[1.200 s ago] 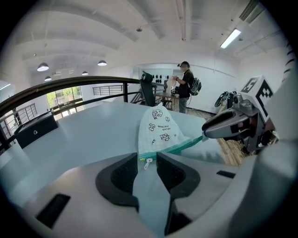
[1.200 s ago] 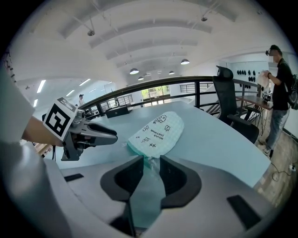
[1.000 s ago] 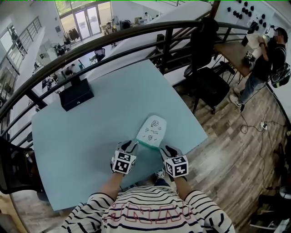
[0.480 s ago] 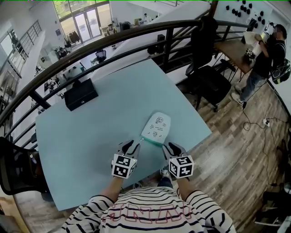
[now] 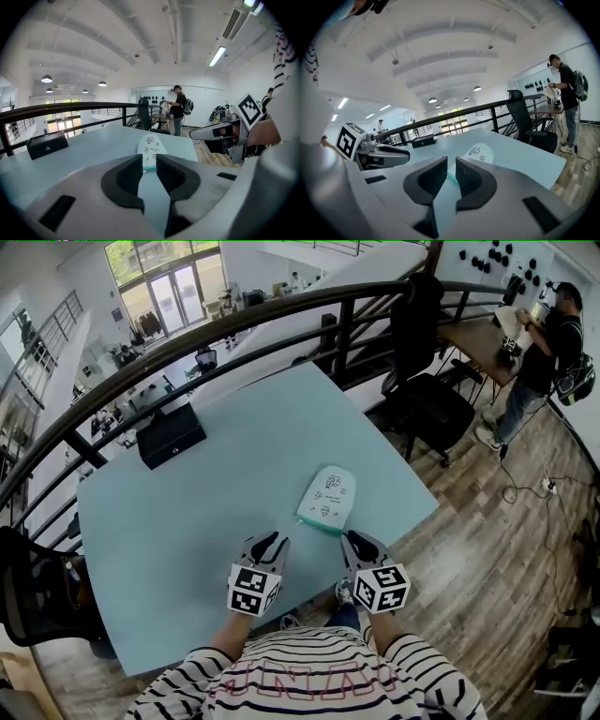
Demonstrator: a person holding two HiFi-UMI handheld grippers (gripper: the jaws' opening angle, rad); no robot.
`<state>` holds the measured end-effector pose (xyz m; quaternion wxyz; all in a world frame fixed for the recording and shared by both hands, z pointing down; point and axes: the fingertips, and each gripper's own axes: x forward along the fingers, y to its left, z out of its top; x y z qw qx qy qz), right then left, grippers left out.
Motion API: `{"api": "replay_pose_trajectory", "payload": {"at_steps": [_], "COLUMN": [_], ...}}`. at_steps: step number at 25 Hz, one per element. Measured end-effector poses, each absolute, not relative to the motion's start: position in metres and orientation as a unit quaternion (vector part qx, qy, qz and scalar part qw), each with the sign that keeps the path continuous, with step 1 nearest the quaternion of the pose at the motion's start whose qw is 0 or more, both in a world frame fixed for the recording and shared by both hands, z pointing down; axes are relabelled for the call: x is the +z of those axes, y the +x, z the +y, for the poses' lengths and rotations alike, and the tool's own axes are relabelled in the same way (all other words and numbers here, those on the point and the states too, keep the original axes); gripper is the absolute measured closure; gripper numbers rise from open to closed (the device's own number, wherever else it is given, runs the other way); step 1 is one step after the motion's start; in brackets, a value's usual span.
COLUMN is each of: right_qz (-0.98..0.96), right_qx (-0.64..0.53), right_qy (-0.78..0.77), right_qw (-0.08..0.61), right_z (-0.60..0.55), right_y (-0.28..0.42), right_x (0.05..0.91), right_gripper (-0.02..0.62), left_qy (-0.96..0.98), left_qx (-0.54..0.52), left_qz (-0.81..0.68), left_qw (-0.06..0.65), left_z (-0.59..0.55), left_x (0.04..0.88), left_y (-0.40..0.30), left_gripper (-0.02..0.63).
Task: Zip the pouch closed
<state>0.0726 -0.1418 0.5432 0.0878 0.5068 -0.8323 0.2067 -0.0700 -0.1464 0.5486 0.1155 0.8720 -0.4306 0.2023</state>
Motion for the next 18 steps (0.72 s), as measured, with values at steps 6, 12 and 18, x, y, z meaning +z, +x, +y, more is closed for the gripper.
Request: {"api": "replay_pose_trajectory", "payload": {"at_steps": [6,12,18], "right_qz": [-0.832,-0.828,-0.825], "right_qx": [0.192,0.183,0.176], "right_qy": [0.517,0.528,0.536], "right_qw": [0.056,0.04,0.03], "right_z": [-0.128,-0.116,-0.106], "right_y": [0.069,0.066,0.065], "right_x": [0.528,0.517,0.507], "right_gripper": [0.551,0.558,0.56], "left_qy": [0.88,0.885,0.891], "left_qx": [0.187,0.172,0.152], "left_qz": [-0.425,-0.423,-0.418], "left_qw": [0.101,0.091,0.091], "left_z": [-0.135,-0.125,-0.116], "left_x": [0.534,0.523,0.512], "left_y": [-0.074,-0.082,-0.085], "left_gripper": [0.534,0.565,0.578]}}
